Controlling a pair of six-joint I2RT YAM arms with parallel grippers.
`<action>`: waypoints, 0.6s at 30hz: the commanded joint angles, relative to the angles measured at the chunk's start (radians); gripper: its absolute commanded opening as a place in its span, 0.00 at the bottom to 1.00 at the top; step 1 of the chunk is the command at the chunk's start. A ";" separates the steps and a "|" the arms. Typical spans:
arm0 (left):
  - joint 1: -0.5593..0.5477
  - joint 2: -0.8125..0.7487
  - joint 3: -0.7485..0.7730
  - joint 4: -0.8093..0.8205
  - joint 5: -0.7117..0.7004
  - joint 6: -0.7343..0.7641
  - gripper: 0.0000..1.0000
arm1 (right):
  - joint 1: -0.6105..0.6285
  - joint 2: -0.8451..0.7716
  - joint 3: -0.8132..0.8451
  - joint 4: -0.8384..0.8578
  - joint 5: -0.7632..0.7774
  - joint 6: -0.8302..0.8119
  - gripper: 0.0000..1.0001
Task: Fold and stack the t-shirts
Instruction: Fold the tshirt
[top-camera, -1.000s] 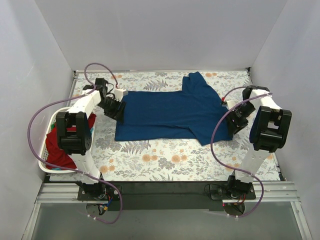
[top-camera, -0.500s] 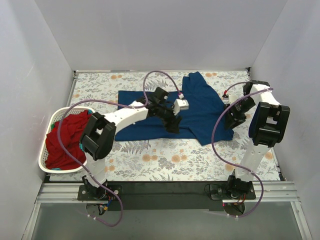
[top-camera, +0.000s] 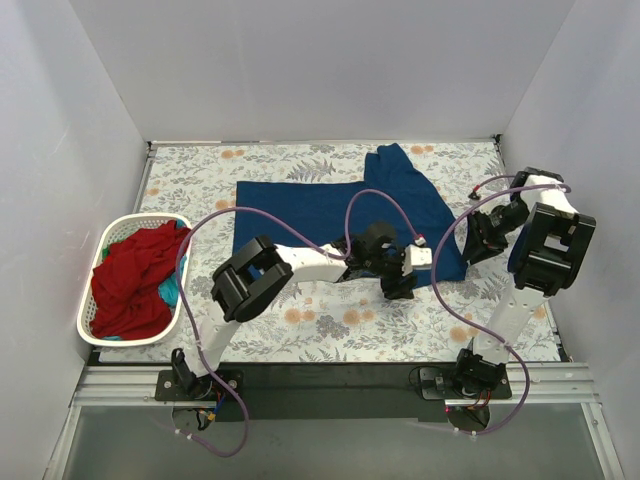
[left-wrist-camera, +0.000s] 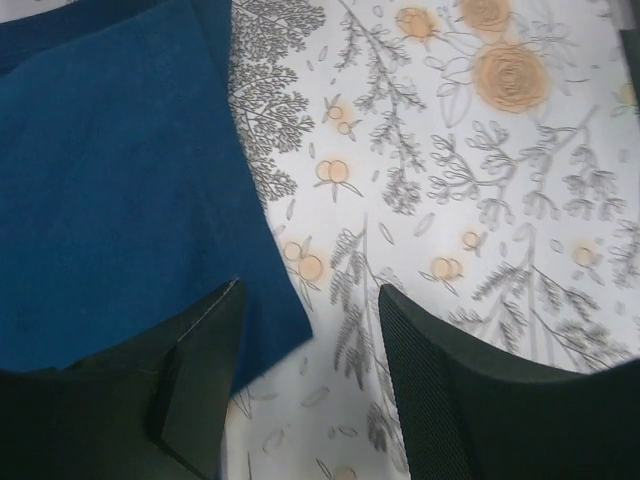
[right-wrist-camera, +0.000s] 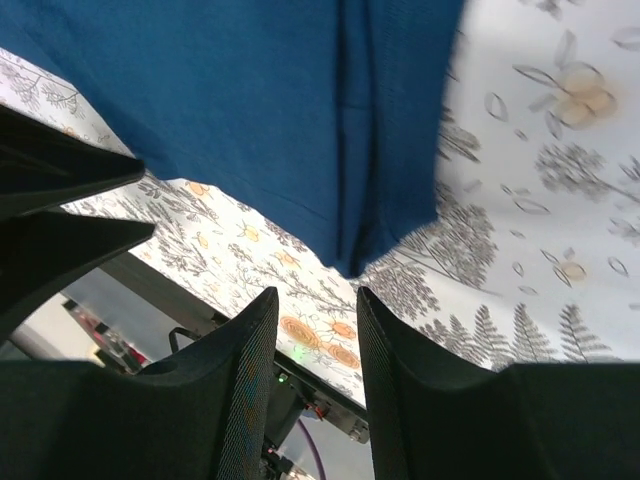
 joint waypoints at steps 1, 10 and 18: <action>-0.005 0.043 0.062 0.095 -0.064 0.031 0.55 | -0.035 -0.051 0.003 -0.049 -0.057 -0.011 0.44; -0.007 0.084 0.052 -0.058 -0.122 0.147 0.38 | -0.035 -0.075 -0.020 -0.048 -0.129 -0.010 0.47; 0.030 0.045 0.087 -0.104 -0.071 0.081 0.01 | -0.033 -0.100 -0.083 -0.049 -0.163 0.003 0.48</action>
